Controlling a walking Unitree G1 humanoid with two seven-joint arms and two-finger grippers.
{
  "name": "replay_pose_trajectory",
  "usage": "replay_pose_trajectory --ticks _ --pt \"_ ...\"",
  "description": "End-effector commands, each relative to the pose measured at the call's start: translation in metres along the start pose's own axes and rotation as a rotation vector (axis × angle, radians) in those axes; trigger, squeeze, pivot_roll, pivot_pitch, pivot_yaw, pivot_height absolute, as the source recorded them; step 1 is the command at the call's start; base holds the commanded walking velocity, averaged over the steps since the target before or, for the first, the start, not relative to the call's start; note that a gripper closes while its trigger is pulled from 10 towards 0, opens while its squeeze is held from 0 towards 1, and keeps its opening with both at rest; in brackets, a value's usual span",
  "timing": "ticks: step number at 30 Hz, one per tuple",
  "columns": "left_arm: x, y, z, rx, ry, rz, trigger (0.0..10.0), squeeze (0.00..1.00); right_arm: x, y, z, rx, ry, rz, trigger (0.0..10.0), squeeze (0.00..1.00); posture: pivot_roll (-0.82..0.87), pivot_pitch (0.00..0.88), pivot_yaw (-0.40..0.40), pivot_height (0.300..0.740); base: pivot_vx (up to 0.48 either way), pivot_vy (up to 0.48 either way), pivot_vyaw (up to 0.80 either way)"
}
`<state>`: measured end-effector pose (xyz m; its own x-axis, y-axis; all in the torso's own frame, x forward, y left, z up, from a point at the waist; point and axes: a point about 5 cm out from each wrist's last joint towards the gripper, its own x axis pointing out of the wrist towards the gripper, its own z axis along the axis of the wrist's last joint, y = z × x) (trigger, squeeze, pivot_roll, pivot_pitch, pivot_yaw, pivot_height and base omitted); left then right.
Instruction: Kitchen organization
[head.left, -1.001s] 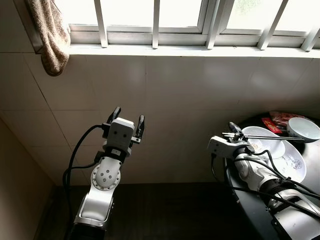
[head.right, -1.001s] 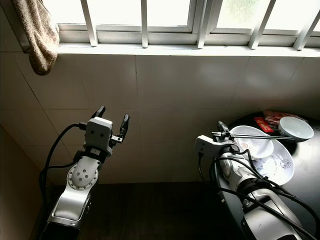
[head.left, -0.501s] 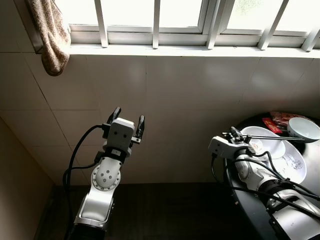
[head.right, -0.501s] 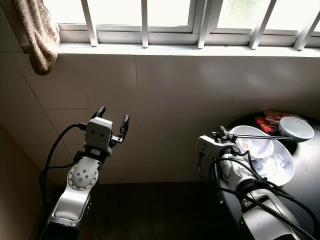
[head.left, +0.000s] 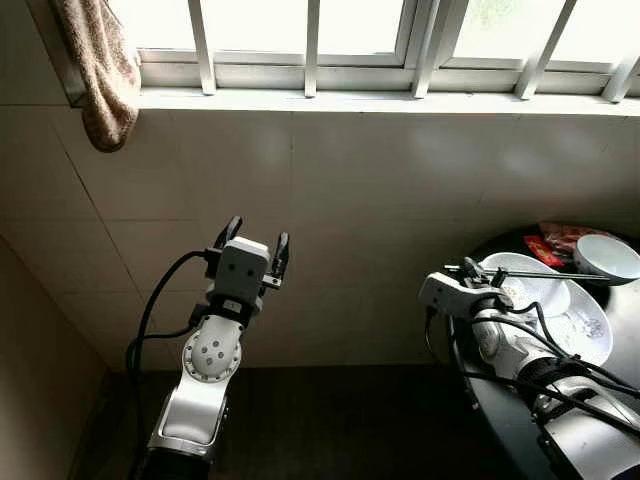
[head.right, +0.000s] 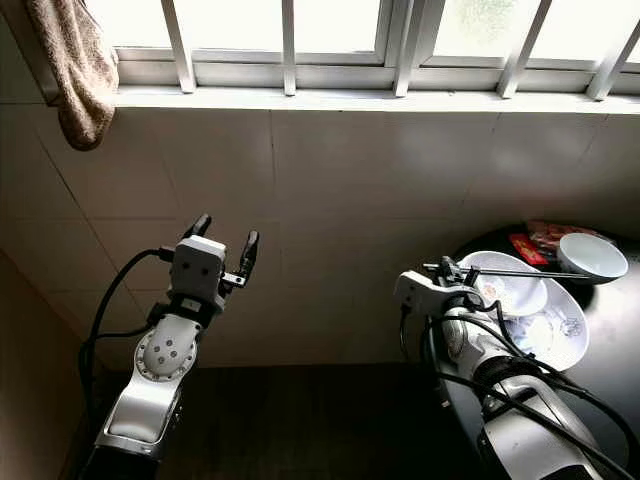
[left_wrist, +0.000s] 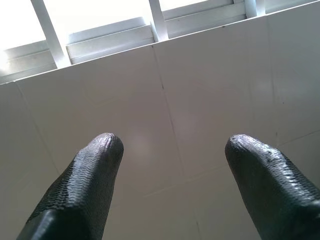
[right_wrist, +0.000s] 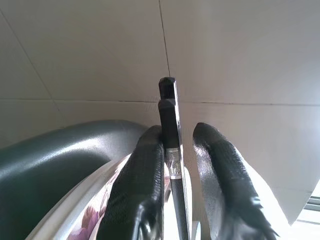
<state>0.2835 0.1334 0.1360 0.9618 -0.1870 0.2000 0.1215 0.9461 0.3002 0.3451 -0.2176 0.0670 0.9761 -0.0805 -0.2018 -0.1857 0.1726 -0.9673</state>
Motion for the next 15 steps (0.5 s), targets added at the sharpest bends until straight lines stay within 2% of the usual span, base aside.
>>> replay_pose_trajectory --ticks 1,3,5,6,15 --pt "-0.0007 -0.0031 0.0004 0.002 0.004 -0.015 10.0 0.00 0.0019 -0.0051 -0.0015 -0.012 0.007 -0.012 9.3 0.00 0.11 0.000 -0.061 0.740 0.000 0.000 0.00" --pt "-0.0008 -0.0031 0.0002 0.002 0.004 -0.016 10.0 0.00 0.0016 -0.0036 -0.0012 -0.015 0.006 0.000 2.8 0.00 0.11 0.000 -0.061 0.740 0.000 0.000 0.00" --pt "-0.0008 -0.0031 0.0002 0.002 0.004 -0.016 10.0 0.00 0.0015 -0.0030 -0.0010 -0.015 0.006 0.003 2.8 0.00 0.11 0.000 -0.061 0.740 0.000 0.000 0.00" --pt "-0.0008 -0.0031 0.0001 0.002 0.005 -0.016 10.0 0.00 0.0015 -0.0027 -0.0009 -0.018 0.005 0.006 0.0 0.00 0.11 0.000 -0.061 0.740 0.000 0.000 0.00" --pt "-0.0008 -0.0036 -0.0010 0.001 0.011 -0.016 10.0 0.00 0.0012 -0.0011 -0.0025 -0.051 0.014 0.024 0.0 0.00 0.11 0.000 -0.063 0.740 0.000 0.000 0.00"
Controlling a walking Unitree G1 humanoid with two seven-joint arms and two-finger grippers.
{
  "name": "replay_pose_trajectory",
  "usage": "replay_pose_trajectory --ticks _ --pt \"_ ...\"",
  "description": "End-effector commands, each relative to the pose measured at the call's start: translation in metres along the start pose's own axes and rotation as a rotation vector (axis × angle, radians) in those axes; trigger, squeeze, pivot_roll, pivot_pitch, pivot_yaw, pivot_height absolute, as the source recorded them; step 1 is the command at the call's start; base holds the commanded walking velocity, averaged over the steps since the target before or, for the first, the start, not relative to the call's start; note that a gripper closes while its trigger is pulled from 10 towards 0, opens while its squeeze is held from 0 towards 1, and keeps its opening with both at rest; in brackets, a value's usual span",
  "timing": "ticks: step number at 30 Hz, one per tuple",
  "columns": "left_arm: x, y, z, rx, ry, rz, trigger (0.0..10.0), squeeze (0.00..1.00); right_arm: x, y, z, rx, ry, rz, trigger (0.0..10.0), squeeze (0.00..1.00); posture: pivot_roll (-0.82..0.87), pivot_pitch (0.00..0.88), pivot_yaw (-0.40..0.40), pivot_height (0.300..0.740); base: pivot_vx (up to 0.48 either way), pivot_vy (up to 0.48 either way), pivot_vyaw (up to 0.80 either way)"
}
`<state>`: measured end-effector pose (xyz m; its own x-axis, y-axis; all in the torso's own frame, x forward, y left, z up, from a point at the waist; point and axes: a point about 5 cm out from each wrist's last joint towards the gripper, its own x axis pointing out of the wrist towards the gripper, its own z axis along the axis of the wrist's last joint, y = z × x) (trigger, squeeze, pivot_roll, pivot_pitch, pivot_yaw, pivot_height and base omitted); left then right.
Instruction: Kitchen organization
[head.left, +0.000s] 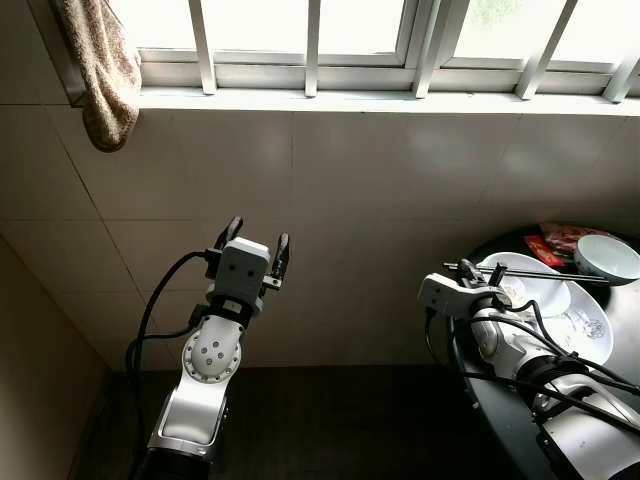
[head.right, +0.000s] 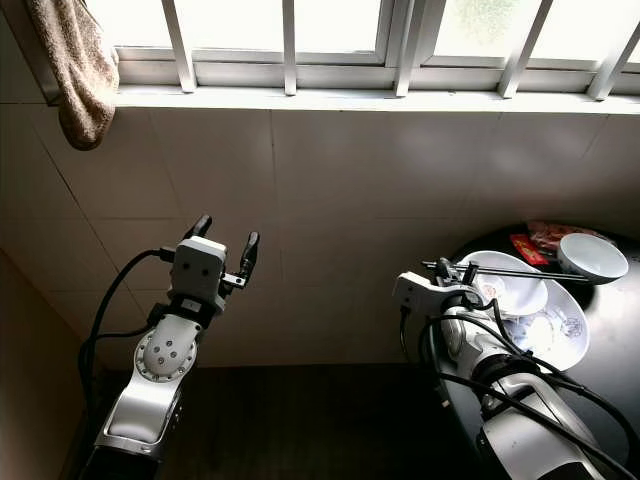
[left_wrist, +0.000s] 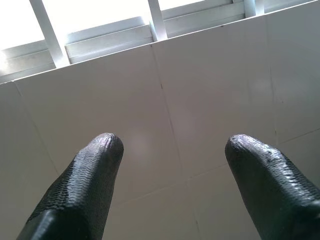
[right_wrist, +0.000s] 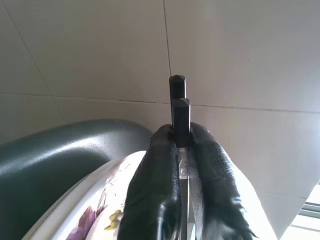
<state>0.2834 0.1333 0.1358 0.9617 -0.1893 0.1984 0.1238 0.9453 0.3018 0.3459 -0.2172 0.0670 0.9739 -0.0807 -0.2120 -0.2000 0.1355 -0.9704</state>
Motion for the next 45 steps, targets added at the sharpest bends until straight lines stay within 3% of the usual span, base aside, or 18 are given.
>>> replay_pose_trajectory --ticks 1,6,10,14,21,22,25,28,32,39,45 --pt "-0.001 -0.004 -0.001 0.001 0.010 -0.013 10.0 0.00 0.001 -0.001 -0.003 -0.023 0.011 0.011 0.0 0.00 0.11 0.000 -0.063 0.740 0.000 0.000 0.00" --pt "-0.001 -0.004 -0.001 0.001 0.012 -0.013 10.0 0.00 0.001 -0.004 -0.001 -0.090 -0.006 -0.037 0.0 0.00 0.11 0.000 -0.063 0.740 0.000 0.000 0.00" --pt "-0.001 -0.004 -0.001 0.000 0.012 -0.012 10.0 0.00 0.003 -0.019 0.007 -0.215 -0.056 -0.199 0.0 0.00 0.10 0.000 -0.063 0.740 0.000 0.000 0.00" --pt "-0.001 -0.005 -0.002 -0.002 0.013 -0.014 10.0 0.00 0.003 -0.026 0.009 -0.223 -0.066 -0.265 0.0 0.00 0.10 0.000 -0.059 0.740 0.000 0.000 0.00" --pt "-0.001 -0.006 -0.002 -0.004 0.012 -0.017 10.0 0.00 0.002 -0.036 0.017 -0.109 -0.105 -0.358 0.0 0.00 0.10 0.000 -0.062 0.740 0.000 0.000 0.00" --pt "-0.001 -0.005 -0.002 -0.005 0.012 -0.014 10.0 0.00 0.002 -0.041 0.029 -0.046 -0.170 -0.375 0.0 0.00 0.10 0.000 -0.062 0.740 0.000 0.000 0.00" --pt "-0.001 -0.005 -0.002 -0.004 0.012 -0.013 10.0 0.00 0.002 -0.042 0.037 -0.018 -0.204 -0.369 0.0 0.00 0.10 0.000 -0.062 0.740 0.000 0.000 0.53" --pt "0.000 -0.005 -0.002 -0.003 0.012 -0.013 10.0 0.00 -0.004 -0.057 0.068 0.043 -0.309 -0.429 0.0 0.00 0.10 0.000 -0.060 0.740 0.000 0.000 0.80" --pt "0.000 -0.005 -0.002 -0.002 0.011 -0.014 10.0 0.00 -0.012 -0.066 0.087 0.091 -0.382 -0.455 0.0 0.00 0.09 0.000 -0.059 0.740 0.000 0.000 0.80" --pt "0.001 -0.005 -0.001 -0.004 0.009 -0.014 10.0 0.00 -0.025 -0.068 0.105 0.174 -0.468 -0.431 0.0 0.00 0.09 0.000 -0.062 0.740 0.000 0.000 0.80" --pt "0.001 -0.006 -0.001 -0.006 0.009 -0.013 10.0 0.00 -0.046 -0.063 0.126 0.313 -0.555 -0.345 0.0 0.00 0.09 0.000 -0.064 0.740 0.000 0.000 0.80"
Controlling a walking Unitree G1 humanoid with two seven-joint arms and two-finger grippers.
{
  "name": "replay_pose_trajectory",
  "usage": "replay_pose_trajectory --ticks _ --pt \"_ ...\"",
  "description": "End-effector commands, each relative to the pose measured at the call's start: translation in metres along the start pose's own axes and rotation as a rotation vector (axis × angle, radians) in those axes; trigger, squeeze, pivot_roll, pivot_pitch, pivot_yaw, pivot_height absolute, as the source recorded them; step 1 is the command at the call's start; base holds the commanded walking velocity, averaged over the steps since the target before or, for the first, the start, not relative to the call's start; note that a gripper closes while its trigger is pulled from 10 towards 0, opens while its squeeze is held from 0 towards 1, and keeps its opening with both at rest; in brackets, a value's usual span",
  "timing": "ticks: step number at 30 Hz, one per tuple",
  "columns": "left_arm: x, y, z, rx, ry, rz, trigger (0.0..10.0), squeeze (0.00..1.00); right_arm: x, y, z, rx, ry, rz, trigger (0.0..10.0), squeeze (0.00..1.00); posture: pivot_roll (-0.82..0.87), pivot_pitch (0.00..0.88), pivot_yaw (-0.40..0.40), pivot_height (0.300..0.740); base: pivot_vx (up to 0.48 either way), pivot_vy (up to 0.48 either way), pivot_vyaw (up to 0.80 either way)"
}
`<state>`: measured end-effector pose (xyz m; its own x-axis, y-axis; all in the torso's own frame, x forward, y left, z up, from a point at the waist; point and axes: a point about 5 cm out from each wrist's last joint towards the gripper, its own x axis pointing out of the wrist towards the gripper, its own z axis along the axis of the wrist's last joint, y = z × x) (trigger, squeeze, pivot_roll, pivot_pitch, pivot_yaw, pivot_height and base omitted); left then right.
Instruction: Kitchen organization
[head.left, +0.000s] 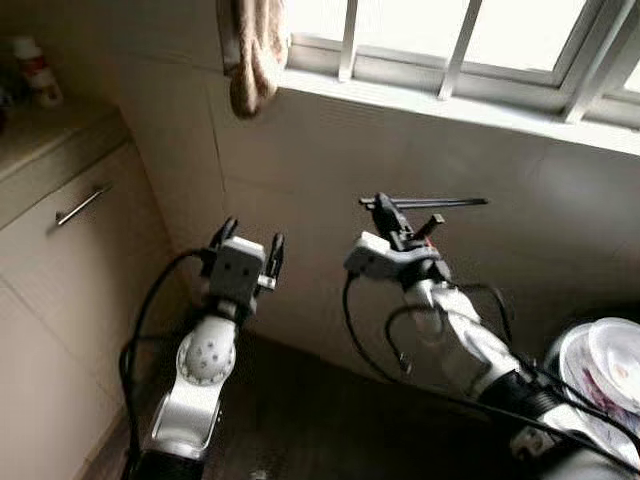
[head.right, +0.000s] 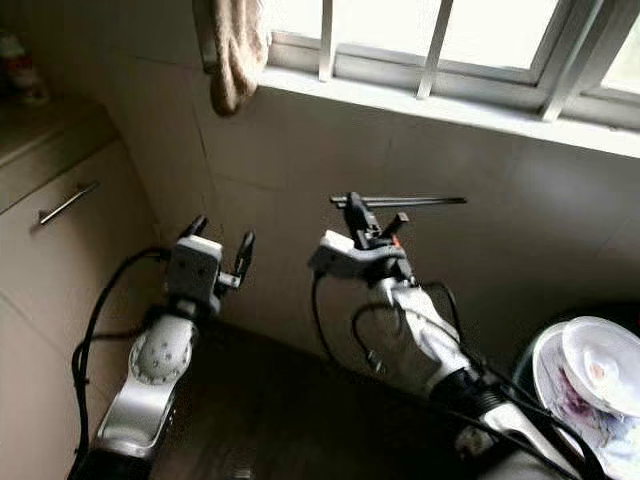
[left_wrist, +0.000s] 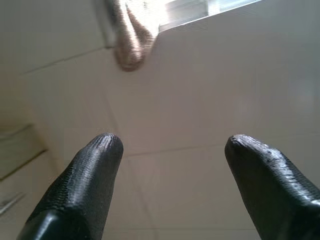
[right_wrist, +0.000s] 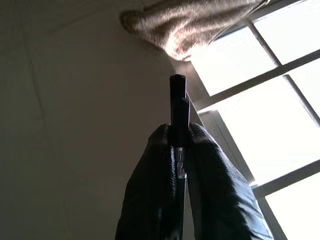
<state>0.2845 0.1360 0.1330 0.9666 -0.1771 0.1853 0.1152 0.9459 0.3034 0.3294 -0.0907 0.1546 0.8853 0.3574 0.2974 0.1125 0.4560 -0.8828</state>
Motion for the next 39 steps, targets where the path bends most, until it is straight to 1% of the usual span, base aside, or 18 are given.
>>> replay_pose_trajectory --ticks 1,3,4,5,6,7,9,14,15,16,19,21,26,30,32,34,36,39 --pt "0.000 -0.008 0.002 -0.010 -0.008 -0.022 10.0 0.00 -0.006 -0.002 -0.003 0.048 0.035 0.020 0.0 0.00 0.09 0.000 -0.065 0.740 0.000 0.000 0.80" --pt "0.000 -0.009 0.002 -0.011 -0.008 -0.022 10.0 0.00 -0.007 -0.001 0.003 0.069 0.026 0.029 0.0 0.00 0.09 0.000 -0.065 0.740 0.000 0.000 0.80" --pt "0.001 -0.009 0.002 -0.012 -0.009 -0.021 10.0 0.00 -0.008 0.001 0.014 0.131 0.002 0.041 0.0 0.00 0.09 0.000 -0.066 0.740 0.000 0.000 0.80" --pt "0.001 -0.009 0.002 -0.012 -0.009 -0.021 10.0 0.00 -0.008 0.001 0.014 0.131 0.002 0.041 0.0 0.00 0.09 0.000 -0.066 0.740 0.000 0.000 0.80" --pt "0.001 -0.009 0.002 -0.013 -0.010 -0.020 10.0 0.00 -0.009 0.002 0.023 0.192 -0.028 0.060 0.0 0.00 0.09 0.000 -0.066 0.740 0.000 0.000 0.80" --pt "0.002 -0.009 0.002 -0.013 -0.010 -0.020 10.0 0.00 -0.010 0.002 0.026 0.218 -0.044 0.070 0.0 0.00 0.09 0.000 -0.066 0.740 0.000 0.000 0.80" --pt "0.002 -0.009 0.002 -0.012 -0.011 -0.020 10.0 0.00 -0.011 0.003 0.030 0.304 -0.043 0.082 0.0 0.00 0.09 0.000 -0.069 0.740 0.000 0.000 0.80" --pt "0.001 -0.009 0.002 -0.010 -0.011 -0.015 10.0 0.00 -0.012 0.001 0.026 0.445 0.004 0.090 0.0 0.00 0.09 0.000 -0.070 0.740 0.000 0.000 0.80" --pt "0.001 -0.008 0.002 -0.009 -0.011 -0.014 10.0 0.00 -0.011 -0.001 0.023 0.533 0.034 0.083 0.0 0.00 0.09 0.000 -0.070 0.740 0.000 0.000 0.80" --pt "0.001 -0.008 0.002 -0.009 -0.011 -0.014 10.0 0.00 -0.011 -0.001 0.023 0.533 0.034 0.083 0.0 0.00 0.09 0.000 -0.070 0.740 0.000 0.000 0.80" --pt "0.001 -0.009 0.002 -0.007 -0.011 -0.014 10.0 0.00 -0.012 -0.003 0.018 0.620 0.061 0.074 0.0 0.00 0.09 0.000 -0.072 0.740 0.000 0.000 0.80" --pt "0.001 -0.009 0.002 -0.007 -0.011 -0.015 10.0 0.00 -0.012 -0.004 0.017 0.635 0.068 0.071 0.0 0.00 0.09 0.000 -0.072 0.740 0.000 0.000 0.80" --pt "0.000 -0.009 0.001 -0.006 -0.012 -0.016 10.0 0.00 -0.016 -0.002 0.010 0.713 0.123 0.061 0.0 0.00 0.10 0.000 -0.070 0.740 0.000 0.000 0.80" --pt "0.000 -0.009 0.001 -0.005 -0.012 -0.017 10.0 0.00 -0.016 -0.001 0.007 0.716 0.130 0.066 0.0 0.00 0.10 0.000 -0.070 0.740 0.000 0.000 0.80" --pt "0.000 -0.009 0.001 -0.003 -0.011 -0.016 10.0 0.00 -0.017 -0.001 0.004 0.757 0.155 0.057 0.0 0.00 0.10 0.000 -0.072 0.740 0.000 0.000 0.80" --pt "0.001 -0.008 0.001 -0.003 -0.011 -0.015 10.0 0.00 -0.018 -0.001 0.003 0.767 0.161 0.054 0.0 0.00 0.10 0.000 -0.072 0.740 0.000 0.000 0.80" --pt "0.001 -0.008 0.001 -0.002 -0.011 -0.013 10.0 0.00 -0.018 -0.002 -0.001 0.803 0.185 0.040 0.0 0.00 0.10 0.000 -0.072 0.740 0.000 0.000 0.80" --pt "0.001 -0.008 0.001 -0.001 -0.011 -0.012 10.0 0.00 -0.018 -0.003 -0.004 0.811 0.196 0.030 0.0 0.00 0.10 0.000 -0.070 0.740 0.000 0.000 0.80"
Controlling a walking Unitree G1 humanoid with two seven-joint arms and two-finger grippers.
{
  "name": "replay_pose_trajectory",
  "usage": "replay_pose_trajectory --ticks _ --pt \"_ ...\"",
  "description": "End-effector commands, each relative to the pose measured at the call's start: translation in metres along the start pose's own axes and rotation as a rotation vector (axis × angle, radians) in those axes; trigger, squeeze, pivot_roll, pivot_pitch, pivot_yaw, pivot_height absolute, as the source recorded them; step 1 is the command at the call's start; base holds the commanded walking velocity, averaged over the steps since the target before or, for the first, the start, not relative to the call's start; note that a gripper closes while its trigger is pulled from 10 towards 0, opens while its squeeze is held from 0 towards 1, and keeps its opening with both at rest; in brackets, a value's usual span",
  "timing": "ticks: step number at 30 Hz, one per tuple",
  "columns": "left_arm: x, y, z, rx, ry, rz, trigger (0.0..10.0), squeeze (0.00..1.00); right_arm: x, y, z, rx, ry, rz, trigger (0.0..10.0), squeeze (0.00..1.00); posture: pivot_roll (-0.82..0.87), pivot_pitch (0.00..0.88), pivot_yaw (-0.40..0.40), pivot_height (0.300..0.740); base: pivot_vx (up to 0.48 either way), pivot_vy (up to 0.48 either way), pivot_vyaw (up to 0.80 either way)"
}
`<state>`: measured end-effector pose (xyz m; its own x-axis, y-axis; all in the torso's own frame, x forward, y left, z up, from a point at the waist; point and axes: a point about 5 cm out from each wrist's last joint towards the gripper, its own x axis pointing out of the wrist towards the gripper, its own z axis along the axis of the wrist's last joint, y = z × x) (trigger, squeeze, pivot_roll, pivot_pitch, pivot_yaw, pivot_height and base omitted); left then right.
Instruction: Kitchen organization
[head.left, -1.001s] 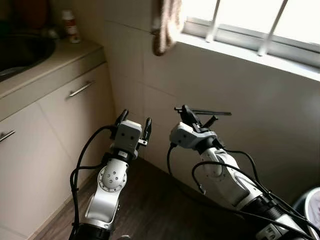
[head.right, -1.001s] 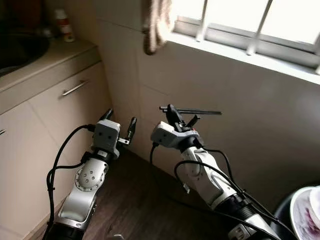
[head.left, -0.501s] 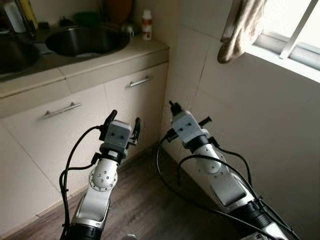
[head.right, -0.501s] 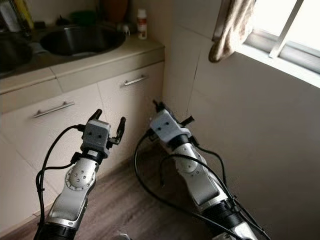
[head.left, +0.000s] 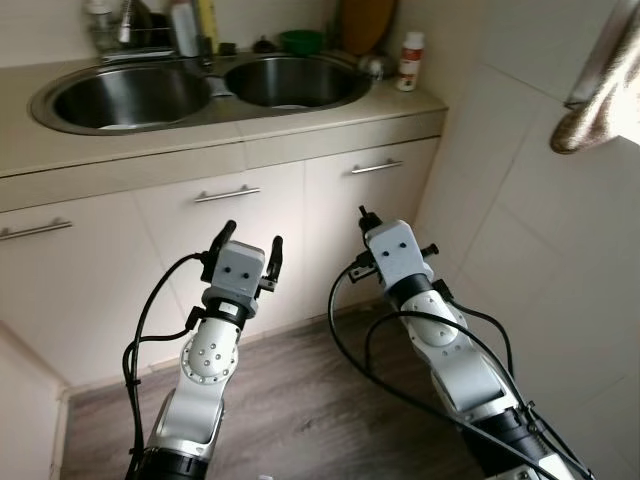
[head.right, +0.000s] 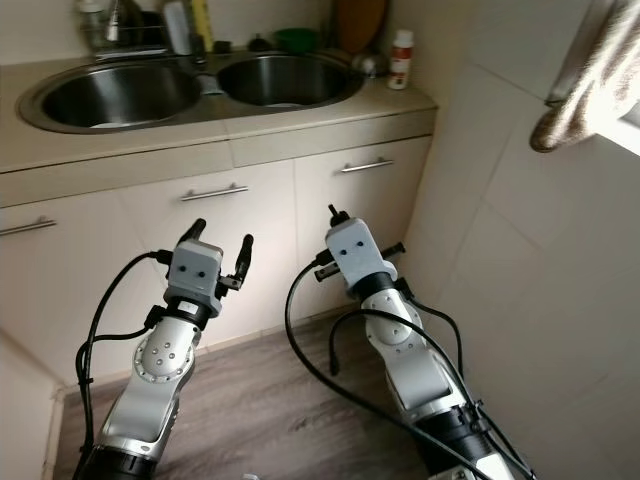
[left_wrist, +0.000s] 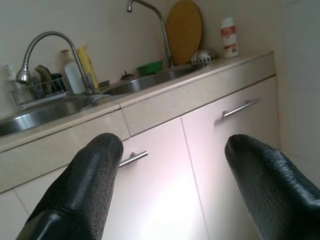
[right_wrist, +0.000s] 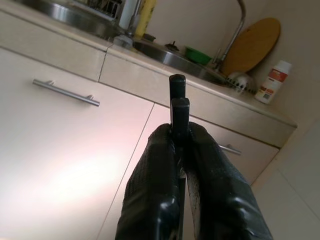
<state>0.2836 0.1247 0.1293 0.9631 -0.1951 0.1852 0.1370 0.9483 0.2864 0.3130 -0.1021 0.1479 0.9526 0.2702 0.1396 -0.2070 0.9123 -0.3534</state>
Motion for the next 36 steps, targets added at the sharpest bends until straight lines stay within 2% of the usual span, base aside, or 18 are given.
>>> replay_pose_trajectory --ticks 1,3,4,5,19,24,30,34,36 --pt "0.001 0.004 0.002 0.021 -0.006 0.005 10.0 0.00 0.002 -0.002 0.002 0.018 -0.002 -0.008 0.0 0.00 0.10 0.000 -0.069 0.740 0.000 0.000 0.80" --pt "0.001 0.004 0.002 0.022 -0.006 0.003 10.0 0.00 0.002 -0.004 0.002 0.013 0.004 -0.028 0.0 0.00 0.09 0.000 -0.067 0.740 0.000 0.000 0.80" --pt "0.001 0.005 0.002 0.022 -0.006 0.002 10.0 0.00 0.002 -0.006 0.000 0.022 0.019 -0.046 8.5 0.00 0.09 0.000 -0.066 0.740 0.000 0.000 0.00" --pt "0.001 0.005 0.002 0.022 -0.007 0.001 10.0 0.00 0.002 -0.006 -0.001 0.029 0.025 -0.052 10.0 0.00 0.09 0.000 -0.066 0.740 0.000 0.000 0.00" --pt "0.002 0.007 0.003 0.020 -0.014 0.006 10.0 0.00 0.006 -0.013 -0.001 0.084 0.032 -0.105 10.0 0.00 0.10 0.000 -0.068 0.740 0.000 0.000 0.00" --pt "0.002 0.010 0.008 0.010 -0.052 0.024 10.0 0.00 0.007 -0.017 0.002 0.095 0.021 -0.133 10.0 0.00 0.10 0.000 -0.069 0.740 0.000 0.000 0.00" --pt "0.003 0.023 0.019 0.001 -0.112 0.100 10.0 0.00 0.011 -0.025 0.013 0.111 -0.027 -0.169 10.0 0.00 0.10 0.000 -0.070 0.740 0.000 0.000 0.00" --pt "0.004 0.027 0.023 0.000 -0.137 0.116 10.0 0.00 0.013 -0.028 0.021 0.091 -0.062 -0.184 10.0 0.00 0.10 0.000 -0.070 0.740 0.000 0.000 0.00" --pt "0.004 0.026 0.023 -0.003 -0.144 0.113 10.0 0.00 0.014 -0.030 0.031 0.042 -0.110 -0.189 10.0 0.00 0.10 0.000 -0.069 0.740 0.249 0.000 0.00"
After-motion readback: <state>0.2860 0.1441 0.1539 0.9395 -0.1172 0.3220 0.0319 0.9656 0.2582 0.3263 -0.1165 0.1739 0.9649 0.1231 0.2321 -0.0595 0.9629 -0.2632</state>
